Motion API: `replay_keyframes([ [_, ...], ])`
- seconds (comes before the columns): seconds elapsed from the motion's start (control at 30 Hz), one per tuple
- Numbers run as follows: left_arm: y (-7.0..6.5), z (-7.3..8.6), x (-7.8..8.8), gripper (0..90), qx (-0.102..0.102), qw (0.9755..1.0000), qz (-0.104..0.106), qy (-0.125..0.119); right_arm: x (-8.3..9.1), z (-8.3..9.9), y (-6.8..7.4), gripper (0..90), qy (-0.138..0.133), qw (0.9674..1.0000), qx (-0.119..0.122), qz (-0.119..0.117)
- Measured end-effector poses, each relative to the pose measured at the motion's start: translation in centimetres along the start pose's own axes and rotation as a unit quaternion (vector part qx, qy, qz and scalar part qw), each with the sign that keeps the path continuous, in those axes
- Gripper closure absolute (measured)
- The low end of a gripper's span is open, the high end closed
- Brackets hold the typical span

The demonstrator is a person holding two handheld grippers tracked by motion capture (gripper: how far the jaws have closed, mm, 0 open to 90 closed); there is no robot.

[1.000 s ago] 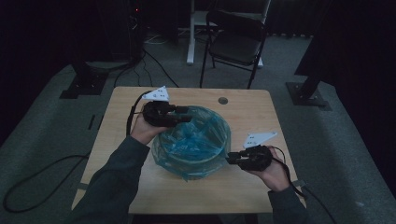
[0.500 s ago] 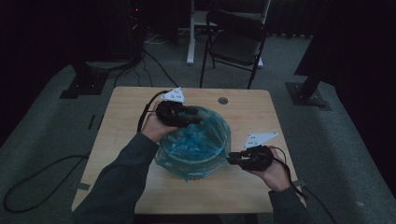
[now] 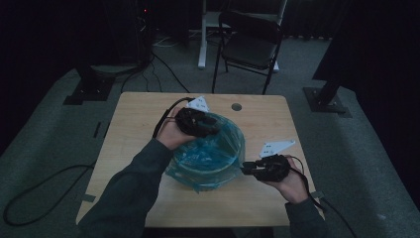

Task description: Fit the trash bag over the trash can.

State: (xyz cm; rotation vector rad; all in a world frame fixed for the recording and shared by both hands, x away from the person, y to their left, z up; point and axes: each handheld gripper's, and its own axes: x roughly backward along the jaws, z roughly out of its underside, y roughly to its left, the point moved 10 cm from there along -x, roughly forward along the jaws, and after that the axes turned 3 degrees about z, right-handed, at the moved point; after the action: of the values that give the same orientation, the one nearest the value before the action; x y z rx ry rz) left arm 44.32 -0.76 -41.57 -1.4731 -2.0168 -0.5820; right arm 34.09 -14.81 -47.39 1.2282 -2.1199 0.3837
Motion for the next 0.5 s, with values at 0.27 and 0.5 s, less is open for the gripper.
replay_keyframes([
  [0.27, -0.4, 0.8, -1.3, 56.9, -0.028, 0.9976, -0.011, 0.062, -0.1, 0.0, 0.1, 75.0, 0.001, 1.0, 0.001, -0.001],
  [0.5, -0.5, 1.5, -2.4, 57.0, -0.043, 0.9927, -0.022, 0.11, -0.1, 0.0, 0.1, 75.0, 0.002, 1.0, 0.002, -0.001],
])
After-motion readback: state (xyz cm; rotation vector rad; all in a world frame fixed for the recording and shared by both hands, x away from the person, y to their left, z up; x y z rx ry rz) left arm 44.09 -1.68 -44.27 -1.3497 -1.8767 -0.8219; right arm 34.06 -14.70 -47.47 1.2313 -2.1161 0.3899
